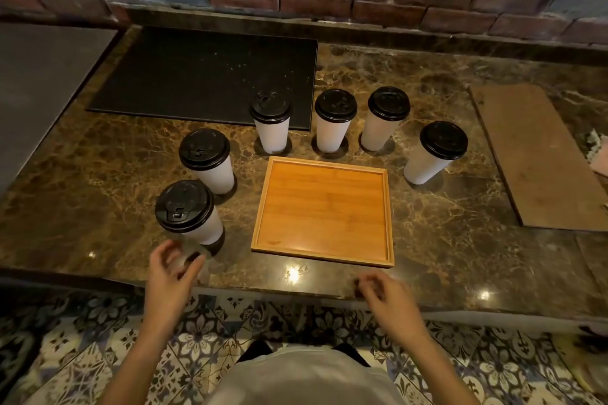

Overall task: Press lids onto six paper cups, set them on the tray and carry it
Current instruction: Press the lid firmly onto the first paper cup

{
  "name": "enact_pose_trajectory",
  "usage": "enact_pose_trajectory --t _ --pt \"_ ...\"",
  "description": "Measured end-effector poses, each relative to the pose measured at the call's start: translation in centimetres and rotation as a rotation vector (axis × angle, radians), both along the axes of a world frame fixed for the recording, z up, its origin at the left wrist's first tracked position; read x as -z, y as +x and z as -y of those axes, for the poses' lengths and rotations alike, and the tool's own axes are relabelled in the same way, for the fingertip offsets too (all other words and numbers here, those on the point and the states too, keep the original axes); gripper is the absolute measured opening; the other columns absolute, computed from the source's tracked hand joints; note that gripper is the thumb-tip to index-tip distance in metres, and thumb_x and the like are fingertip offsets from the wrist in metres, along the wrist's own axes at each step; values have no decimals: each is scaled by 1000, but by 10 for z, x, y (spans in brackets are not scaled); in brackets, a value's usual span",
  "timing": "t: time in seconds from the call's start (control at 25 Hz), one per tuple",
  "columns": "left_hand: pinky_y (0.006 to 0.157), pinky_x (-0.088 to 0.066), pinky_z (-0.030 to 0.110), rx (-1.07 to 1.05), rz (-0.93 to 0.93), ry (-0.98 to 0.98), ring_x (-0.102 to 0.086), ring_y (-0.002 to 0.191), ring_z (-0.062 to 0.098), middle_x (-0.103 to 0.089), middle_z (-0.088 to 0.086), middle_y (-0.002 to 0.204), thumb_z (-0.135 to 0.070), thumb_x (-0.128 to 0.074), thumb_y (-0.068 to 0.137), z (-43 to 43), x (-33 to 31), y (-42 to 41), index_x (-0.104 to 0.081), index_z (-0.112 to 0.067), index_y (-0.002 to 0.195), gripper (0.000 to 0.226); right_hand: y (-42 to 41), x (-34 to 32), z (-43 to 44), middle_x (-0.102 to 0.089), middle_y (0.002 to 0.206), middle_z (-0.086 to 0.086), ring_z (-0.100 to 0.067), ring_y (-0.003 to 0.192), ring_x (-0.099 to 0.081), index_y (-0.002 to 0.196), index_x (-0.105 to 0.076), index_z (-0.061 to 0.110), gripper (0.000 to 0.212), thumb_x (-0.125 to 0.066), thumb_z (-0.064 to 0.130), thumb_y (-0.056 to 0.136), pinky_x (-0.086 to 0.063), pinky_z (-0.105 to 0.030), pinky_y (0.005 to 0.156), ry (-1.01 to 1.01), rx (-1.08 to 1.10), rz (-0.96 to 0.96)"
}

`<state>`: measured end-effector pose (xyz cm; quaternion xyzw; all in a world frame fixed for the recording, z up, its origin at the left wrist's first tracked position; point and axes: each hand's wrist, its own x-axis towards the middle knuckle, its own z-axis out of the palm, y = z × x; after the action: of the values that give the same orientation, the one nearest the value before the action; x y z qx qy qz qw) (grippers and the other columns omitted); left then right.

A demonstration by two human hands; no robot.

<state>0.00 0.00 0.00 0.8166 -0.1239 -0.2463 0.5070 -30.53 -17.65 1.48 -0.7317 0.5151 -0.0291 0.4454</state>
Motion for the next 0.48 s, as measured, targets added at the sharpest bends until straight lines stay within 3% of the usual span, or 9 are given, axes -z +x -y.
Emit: enact_pose_trajectory --t 0.08,0.16,0.28,0.36,0.48 --pt "102 -39 39 36 2 -45 -46 123 17 -42 -5 138 -21 -78 76 21 2 7 -28 -20 142 84 19 4 9 -68 109 7 -5 100 -61 118 -64 22 21 -54 26 100 -45 -16 81 -210 -7 15" --pt "108 -35 41 99 39 -52 -43 129 20 -44 5 143 -18 -83 71 44 4 13 -32 -11 142 88 43 5 16 -58 133 -2 -13 122 -51 131 -57 16 34 -52 31 101 -39 -22 98 -381 -77 -58" --pt "105 -38 37 -18 8 -68 -48 125 23 -53 11 135 -15 -86 66 60 17 11 -44 -9 135 80 58 24 14 -16 164 -10 -24 152 -11 153 -29 16 58 -34 47 104 -9 -38 121 -421 -211 -280" --pt "100 -41 34 -118 -46 -91 -53 118 19 -58 10 129 -15 -87 64 63 19 11 -52 -12 128 73 59 35 11 4 166 -9 -24 154 5 158 -9 21 64 -21 53 103 5 -40 122 -434 -249 -393" --pt "90 -42 27 -129 -7 -137 -55 105 12 -62 7 118 -10 -87 64 65 22 16 -57 -18 117 61 62 40 8 11 166 -8 -25 153 8 157 0 24 65 -15 55 102 8 -41 121 -477 -264 -435"
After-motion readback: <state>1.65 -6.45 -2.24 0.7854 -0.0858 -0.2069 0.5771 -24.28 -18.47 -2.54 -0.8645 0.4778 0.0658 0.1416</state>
